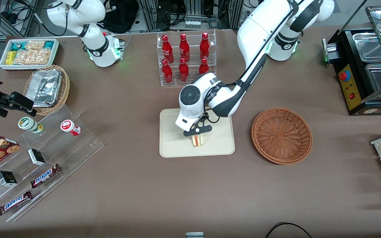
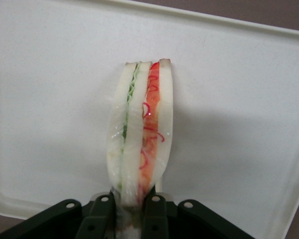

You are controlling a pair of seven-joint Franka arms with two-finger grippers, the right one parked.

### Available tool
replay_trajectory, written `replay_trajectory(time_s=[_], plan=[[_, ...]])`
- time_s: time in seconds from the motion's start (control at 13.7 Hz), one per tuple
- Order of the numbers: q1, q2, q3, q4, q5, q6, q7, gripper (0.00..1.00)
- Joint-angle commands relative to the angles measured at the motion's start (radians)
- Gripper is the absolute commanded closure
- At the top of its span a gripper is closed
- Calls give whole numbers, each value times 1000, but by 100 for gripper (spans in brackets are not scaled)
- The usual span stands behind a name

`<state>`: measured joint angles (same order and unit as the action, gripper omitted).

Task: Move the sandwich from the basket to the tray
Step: 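Set the sandwich upright on the tray and open the left gripper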

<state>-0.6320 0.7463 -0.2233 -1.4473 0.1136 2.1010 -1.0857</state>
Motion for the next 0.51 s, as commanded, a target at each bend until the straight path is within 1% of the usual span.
replay_trajectory(time_s=[0.0,0.29,0.44], plan=[[-8,-33,5,15,17,-12,-33,0],[6,-138,7,13,20,-94,-25,0],[58,-183,6,7,31,-156,60,0]])
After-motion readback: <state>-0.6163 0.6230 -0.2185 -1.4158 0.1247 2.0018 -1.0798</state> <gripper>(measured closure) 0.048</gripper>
